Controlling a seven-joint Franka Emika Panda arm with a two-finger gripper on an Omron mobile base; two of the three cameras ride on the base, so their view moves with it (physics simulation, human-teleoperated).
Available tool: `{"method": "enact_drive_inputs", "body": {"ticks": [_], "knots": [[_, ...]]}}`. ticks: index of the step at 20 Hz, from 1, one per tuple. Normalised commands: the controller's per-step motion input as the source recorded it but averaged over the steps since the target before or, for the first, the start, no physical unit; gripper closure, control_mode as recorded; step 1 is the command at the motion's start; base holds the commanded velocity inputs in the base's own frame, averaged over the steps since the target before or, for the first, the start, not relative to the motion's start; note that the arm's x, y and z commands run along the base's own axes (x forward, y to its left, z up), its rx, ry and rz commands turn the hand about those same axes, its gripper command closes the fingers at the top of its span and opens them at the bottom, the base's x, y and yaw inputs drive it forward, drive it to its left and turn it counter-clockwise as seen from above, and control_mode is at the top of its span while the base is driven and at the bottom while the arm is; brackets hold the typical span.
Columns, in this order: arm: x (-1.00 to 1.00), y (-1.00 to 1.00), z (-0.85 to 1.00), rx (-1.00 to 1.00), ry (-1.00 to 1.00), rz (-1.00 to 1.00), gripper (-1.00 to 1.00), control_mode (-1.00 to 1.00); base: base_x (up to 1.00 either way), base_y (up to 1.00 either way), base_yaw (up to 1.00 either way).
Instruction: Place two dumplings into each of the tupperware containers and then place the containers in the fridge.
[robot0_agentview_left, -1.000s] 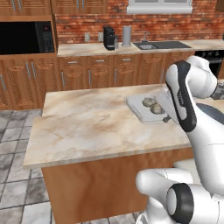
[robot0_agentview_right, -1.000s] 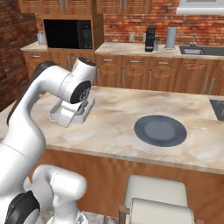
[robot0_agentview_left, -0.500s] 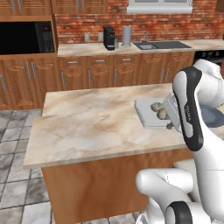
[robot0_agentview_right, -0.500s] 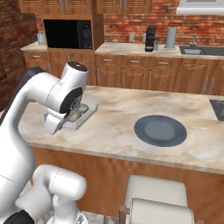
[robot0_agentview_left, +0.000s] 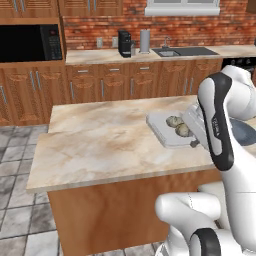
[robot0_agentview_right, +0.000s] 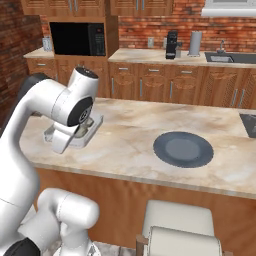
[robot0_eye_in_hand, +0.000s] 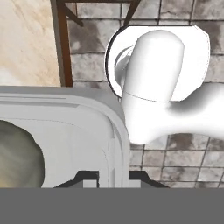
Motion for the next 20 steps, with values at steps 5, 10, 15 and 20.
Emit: {"method": "enact_drive_inputs", "body": {"ticks": [5, 10, 15, 20], "knots": [[-0.15, 0.06, 0.1, 0.0, 0.0, 0.03, 1.0, -1.0, 0.0, 0.0, 0.0], [-0.32, 0.02, 0.02, 0.0, 0.0, -0.04, 1.0, -1.0, 0.0, 0.0, 0.0], [0.02, 0.0, 0.01, 0.0, -0.01, -0.06, 1.0, -1.0, 0.0, 0.0, 0.0], [0.06, 0.0, 0.01, 0.0, 0.0, 0.0, 1.0, 1.0, 0.0, 0.0, 0.0]]}}
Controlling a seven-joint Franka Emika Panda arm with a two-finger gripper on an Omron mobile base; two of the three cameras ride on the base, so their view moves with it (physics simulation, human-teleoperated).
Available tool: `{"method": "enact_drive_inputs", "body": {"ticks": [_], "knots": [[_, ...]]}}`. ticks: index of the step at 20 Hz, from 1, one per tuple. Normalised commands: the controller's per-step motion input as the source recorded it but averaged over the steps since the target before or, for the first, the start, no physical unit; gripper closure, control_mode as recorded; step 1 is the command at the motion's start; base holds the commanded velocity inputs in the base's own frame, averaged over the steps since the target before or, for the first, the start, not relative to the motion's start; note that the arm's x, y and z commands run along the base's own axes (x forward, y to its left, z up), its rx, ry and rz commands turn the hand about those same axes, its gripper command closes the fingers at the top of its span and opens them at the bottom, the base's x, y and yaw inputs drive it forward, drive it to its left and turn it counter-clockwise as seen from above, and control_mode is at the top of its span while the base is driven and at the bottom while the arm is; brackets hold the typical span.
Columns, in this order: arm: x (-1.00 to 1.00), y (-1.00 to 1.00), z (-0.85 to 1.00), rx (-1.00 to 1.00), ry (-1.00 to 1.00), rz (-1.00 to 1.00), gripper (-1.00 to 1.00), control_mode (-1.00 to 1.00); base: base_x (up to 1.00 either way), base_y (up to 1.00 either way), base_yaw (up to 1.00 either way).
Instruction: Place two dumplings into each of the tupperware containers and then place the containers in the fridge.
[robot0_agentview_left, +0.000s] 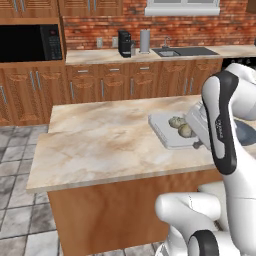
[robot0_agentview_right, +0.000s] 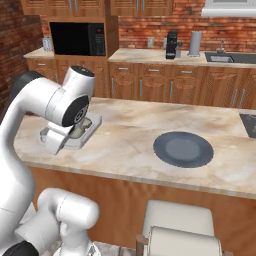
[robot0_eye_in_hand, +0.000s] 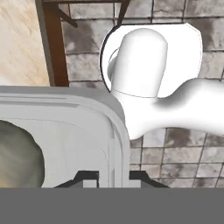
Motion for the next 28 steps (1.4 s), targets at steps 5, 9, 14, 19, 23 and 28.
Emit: {"method": "enact_drive_inputs", "body": {"ticks": [5, 9, 14, 19, 23, 28], "knots": [[0.0, 0.0, 0.0, 0.0, 0.0, 0.0, 1.0, 1.0, -0.61, 0.0, 0.0], [0.0, 0.0, 0.0, 0.0, 0.0, 0.0, 1.0, 1.0, -1.0, -0.02, -0.18], [0.0, 0.0, 0.0, 0.0, 0.0, 0.0, 1.0, 1.0, -0.53, -0.02, -0.83], [0.0, 0.0, 0.0, 0.0, 0.0, 0.0, 1.0, 1.0, -0.25, 0.0, -0.93], [0.0, 0.0, 0.0, 0.0, 0.0, 0.0, 1.0, 1.0, 0.0, -0.11, -0.75], [0.0, 0.0, 0.0, 0.0, 0.0, 0.0, 1.0, 1.0, 0.06, -0.3, -0.64]]}}
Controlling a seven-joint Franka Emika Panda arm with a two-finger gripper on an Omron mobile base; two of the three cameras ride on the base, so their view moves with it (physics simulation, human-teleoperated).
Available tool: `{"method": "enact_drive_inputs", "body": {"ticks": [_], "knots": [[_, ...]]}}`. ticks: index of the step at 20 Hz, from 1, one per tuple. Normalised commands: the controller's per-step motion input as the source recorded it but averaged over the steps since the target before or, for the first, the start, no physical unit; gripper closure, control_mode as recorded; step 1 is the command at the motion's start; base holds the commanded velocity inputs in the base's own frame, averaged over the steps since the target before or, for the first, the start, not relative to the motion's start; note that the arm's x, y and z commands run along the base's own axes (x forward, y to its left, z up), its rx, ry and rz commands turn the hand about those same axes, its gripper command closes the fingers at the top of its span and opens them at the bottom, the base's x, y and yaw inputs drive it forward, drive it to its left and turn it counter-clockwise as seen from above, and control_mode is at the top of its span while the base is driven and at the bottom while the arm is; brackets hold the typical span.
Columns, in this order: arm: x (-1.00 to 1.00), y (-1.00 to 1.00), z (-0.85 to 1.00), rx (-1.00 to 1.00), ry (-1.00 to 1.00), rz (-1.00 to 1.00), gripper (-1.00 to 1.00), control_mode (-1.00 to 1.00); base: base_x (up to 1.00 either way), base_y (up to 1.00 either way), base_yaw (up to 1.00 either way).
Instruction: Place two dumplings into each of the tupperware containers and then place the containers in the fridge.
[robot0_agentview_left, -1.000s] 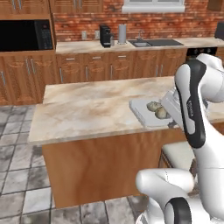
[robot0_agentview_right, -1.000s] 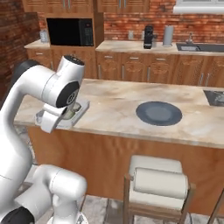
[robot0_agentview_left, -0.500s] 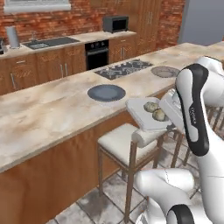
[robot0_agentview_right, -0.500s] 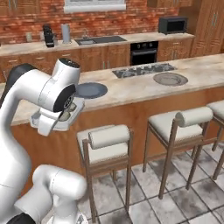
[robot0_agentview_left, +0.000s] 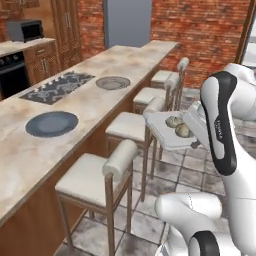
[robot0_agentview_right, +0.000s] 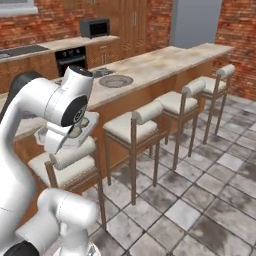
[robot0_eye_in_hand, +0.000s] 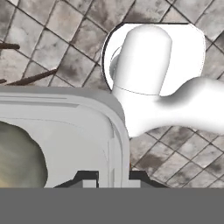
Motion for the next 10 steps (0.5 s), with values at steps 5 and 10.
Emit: {"method": "enact_drive_inputs", "body": {"ticks": [5, 10], "knots": [[0.0, 0.0, 0.0, 0.0, 0.0, 0.0, 1.0, 1.0, 0.21, -0.52, -0.48], [0.0, 0.0, 0.0, 0.0, 0.0, 0.0, 1.0, 1.0, 0.36, -0.71, -0.34]]}}
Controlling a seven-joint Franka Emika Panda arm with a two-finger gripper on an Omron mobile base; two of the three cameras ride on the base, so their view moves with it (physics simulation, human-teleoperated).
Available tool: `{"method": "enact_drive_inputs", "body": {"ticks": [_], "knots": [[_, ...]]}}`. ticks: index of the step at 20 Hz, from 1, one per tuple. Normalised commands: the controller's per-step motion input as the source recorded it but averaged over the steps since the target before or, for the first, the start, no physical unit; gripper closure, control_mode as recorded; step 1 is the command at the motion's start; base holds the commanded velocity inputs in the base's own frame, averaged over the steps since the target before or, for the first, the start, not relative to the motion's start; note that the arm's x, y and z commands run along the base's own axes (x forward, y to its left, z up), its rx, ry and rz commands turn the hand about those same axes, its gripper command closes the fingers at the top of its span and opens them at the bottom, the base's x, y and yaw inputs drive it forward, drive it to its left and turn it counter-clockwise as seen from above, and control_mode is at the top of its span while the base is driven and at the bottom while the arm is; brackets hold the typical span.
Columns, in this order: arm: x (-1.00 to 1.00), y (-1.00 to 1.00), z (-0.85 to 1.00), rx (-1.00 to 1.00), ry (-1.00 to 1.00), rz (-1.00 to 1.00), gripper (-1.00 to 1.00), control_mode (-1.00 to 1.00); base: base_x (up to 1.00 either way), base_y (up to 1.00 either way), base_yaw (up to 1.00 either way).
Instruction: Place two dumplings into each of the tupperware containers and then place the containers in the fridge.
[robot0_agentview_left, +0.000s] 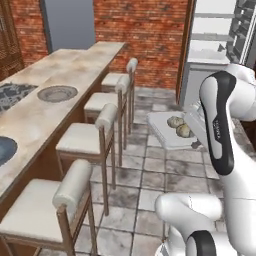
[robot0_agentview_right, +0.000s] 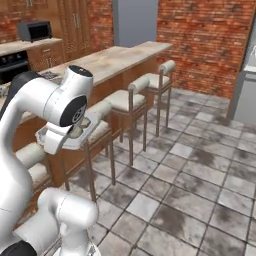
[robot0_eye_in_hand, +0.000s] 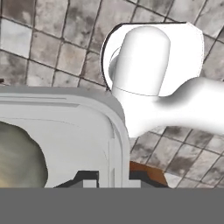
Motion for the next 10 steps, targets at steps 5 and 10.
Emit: {"method": "enact_drive_inputs", "body": {"ticks": [5, 10], "knots": [[0.0, 0.0, 0.0, 0.0, 0.0, 0.0, 1.0, 1.0, 0.45, -0.9, -0.24], [0.0, 0.0, 0.0, 0.0, 0.0, 0.0, 1.0, 1.0, 0.57, -0.83, -0.23]]}}
